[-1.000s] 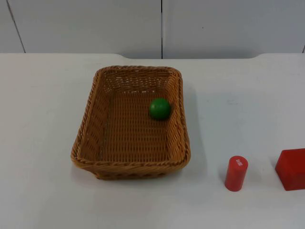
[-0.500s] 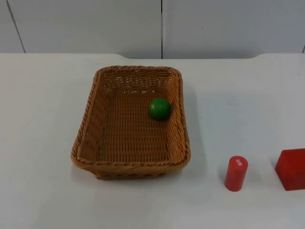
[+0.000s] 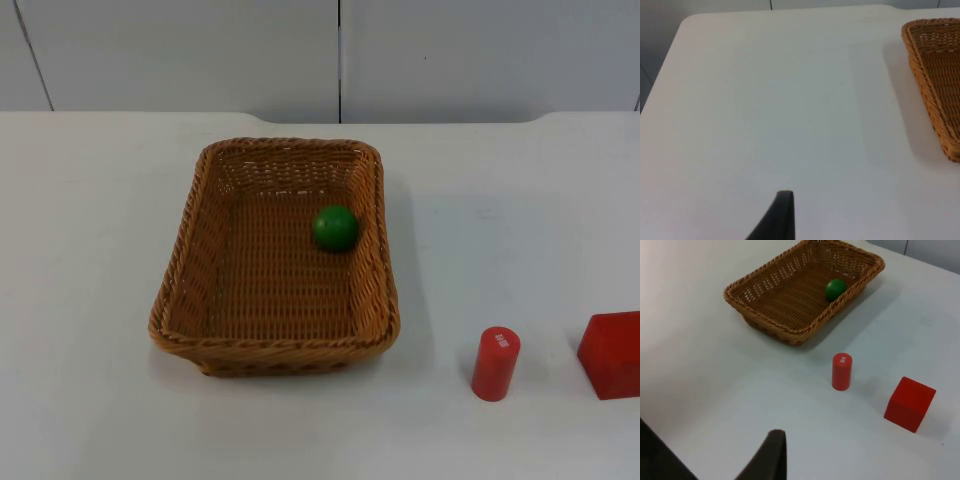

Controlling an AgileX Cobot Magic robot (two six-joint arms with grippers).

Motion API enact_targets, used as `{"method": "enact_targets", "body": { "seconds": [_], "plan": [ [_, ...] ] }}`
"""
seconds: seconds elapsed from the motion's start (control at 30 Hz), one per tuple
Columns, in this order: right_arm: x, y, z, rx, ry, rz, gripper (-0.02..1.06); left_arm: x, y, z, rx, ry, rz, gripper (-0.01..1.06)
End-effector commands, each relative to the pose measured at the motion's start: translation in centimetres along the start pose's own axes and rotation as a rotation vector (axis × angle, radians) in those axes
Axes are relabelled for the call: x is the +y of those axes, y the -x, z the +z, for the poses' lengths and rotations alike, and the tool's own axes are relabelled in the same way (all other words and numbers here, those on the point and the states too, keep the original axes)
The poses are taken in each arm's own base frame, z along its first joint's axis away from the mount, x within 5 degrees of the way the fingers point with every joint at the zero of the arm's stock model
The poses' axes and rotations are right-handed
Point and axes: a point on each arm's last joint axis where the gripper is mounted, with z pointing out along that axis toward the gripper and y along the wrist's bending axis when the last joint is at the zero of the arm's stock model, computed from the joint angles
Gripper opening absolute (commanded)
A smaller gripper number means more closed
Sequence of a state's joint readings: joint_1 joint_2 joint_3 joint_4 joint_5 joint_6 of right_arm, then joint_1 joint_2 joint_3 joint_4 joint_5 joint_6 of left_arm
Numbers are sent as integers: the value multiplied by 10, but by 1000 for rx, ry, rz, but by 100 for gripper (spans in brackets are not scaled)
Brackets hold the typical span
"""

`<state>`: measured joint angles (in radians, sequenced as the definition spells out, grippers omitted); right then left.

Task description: Pick up the basket with the left hand and place the object to the left of the red cylinder into the basket with the right hand.

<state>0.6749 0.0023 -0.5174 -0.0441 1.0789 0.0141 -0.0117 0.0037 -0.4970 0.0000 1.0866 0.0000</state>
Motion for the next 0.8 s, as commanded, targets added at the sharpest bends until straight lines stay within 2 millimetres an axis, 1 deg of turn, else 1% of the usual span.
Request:
{"method": "enact_targets", "body": {
  "seconds": [0.0,0.1,0.2,0.23,0.33,0.37,0.43,0.53,0.67,0.77],
  "plan": [
    [0,0,0,-1,-6,7,105,0,0,0,-11,7,1,105],
    [0,-1,0,-1,-23,17,105,0,0,0,-11,7,1,105],
    [1,-1,0,1,-118,66,105,0,0,0,-11,7,1,105],
    [1,-1,0,1,-118,66,105,0,0,0,-11,7,1,105],
    [2,-1,-1,5,-250,134,105,0,0,0,-11,7,1,105],
    [2,-1,-1,5,-250,134,105,0,0,0,-11,7,1,105],
    [3,-1,-1,7,-357,189,105,0,0,0,-11,7,1,105],
    [4,-1,-1,9,-448,236,105,0,0,0,-11,7,1,105],
    [4,-1,-1,10,-501,266,105,0,0,0,-11,7,1,105],
    [4,-1,-1,10,-501,266,105,0,0,0,-11,7,1,105]
  ]
}}
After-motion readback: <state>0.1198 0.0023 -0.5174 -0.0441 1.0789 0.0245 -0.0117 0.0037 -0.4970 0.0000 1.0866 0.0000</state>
